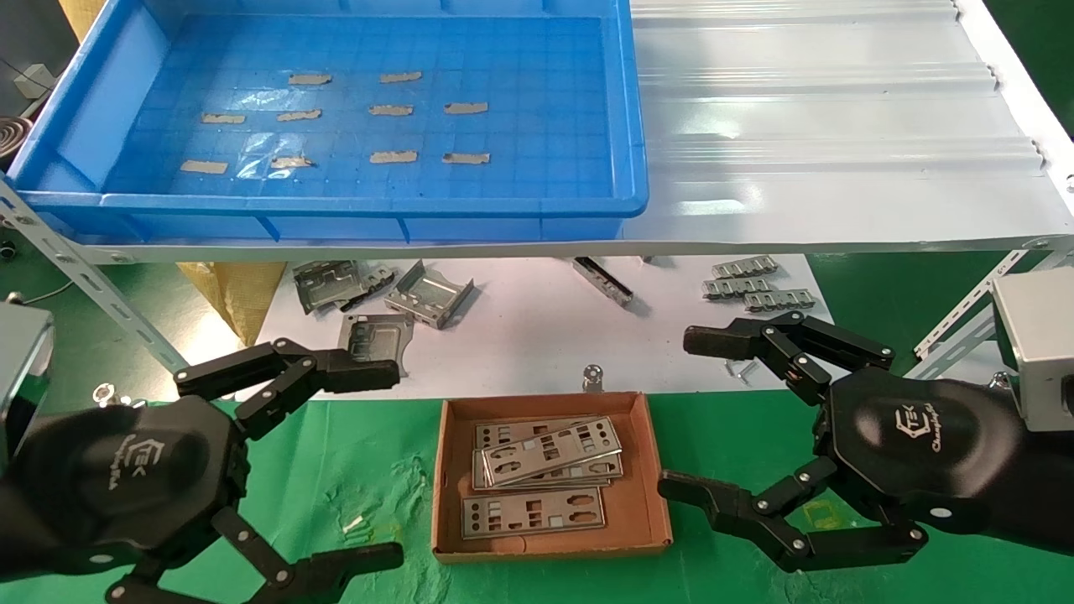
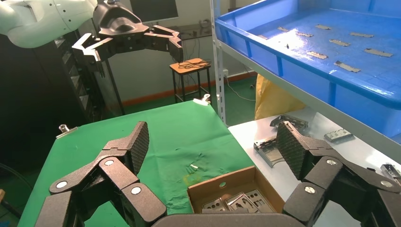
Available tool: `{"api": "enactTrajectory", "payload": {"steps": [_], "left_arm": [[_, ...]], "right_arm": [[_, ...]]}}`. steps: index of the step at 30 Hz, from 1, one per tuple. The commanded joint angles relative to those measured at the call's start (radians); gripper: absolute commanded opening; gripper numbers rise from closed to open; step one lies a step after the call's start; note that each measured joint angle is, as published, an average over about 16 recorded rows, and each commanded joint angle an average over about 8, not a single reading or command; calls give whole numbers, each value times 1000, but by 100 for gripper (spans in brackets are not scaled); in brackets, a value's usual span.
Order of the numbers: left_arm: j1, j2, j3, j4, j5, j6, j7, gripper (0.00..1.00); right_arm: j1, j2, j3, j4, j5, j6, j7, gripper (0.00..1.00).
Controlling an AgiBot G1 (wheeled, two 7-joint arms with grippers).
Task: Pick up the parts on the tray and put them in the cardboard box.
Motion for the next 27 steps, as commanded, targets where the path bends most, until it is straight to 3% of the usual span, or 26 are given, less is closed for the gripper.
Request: {"api": "enactTrajectory", "payload": {"steps": [1,27], "left_arm": [[0,0,0,0,0,0,0,100],[0,0,0,0,0,0,0,100]], "right_arm": [[0,0,0,0,0,0,0,100],[0,0,0,0,0,0,0,100]]}}
